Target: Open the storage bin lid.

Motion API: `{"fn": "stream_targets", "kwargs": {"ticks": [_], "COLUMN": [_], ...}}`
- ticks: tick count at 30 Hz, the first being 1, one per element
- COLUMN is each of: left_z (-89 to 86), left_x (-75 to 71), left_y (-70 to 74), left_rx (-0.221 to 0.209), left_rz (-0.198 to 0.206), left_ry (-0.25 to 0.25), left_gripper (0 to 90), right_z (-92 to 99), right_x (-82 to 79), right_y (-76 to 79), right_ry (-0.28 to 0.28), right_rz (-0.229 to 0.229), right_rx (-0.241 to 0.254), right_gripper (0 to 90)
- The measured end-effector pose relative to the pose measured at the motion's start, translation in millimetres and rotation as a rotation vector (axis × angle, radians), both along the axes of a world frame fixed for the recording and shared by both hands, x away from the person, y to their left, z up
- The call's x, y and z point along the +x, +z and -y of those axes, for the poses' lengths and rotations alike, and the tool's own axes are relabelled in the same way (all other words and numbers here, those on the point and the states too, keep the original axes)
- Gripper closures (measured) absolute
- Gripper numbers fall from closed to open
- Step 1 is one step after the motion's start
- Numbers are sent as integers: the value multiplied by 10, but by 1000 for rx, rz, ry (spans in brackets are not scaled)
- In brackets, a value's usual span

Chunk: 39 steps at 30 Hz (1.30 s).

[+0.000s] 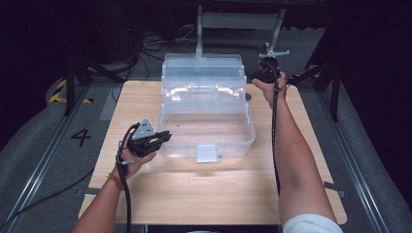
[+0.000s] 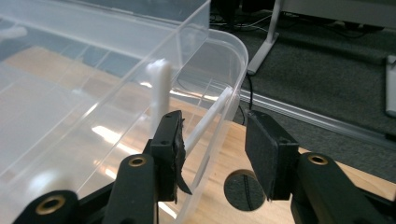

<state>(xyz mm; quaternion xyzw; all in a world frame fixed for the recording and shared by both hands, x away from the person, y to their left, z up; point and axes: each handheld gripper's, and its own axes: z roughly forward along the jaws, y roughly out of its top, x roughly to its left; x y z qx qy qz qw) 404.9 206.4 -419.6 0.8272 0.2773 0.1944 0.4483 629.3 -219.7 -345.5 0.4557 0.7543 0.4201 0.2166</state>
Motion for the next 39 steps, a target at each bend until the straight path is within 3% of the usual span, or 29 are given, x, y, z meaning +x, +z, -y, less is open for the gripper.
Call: {"fn": "stream_targets", "kwargs": {"ticks": [4,7,11,14,15,19,22,24,27,31,34,39], "left_z": [0,-46,-184,-324,-324,-512,-597,-678,-751,-769,-763,-753], "left_x": [-20,-46,-125,-181,-181,-282,-340,-391,-444,-509,-558,-619], "left_y": [35,84,185,193,193,198,206,205,135,40,-9,-103], "left_rx": [16,-7,-14,1,1,54,53,58,88,151,193,222], "left_rz": [25,26,54,45,45,36,43,45,10,-15,-25,-53], "left_ry": [16,-1,24,54,54,94,105,114,134,146,142,125], "left_gripper": [789,754,744,724,714,665,637,609,531,421,377,334], "right_z": [18,43,130,215,215,352,411,488,586,710,796,943], "right_x": [-145,-226,-447,-650,-650,-924,-1045,-1189,-1396,-1678,-1857,-2136], "right_y": [26,23,37,56,56,42,16,-28,-113,-273,-379,-564], "right_ry": [30,37,67,88,88,113,116,133,151,164,164,159], "right_rz": [21,29,45,65,65,93,108,110,115,109,94,75], "right_rx": [-16,-31,-40,-65,-65,-90,-113,-102,-108,-167,-179,-208], "right_gripper": [555,545,515,486,486,453,442,423,401,374,363,342]}}
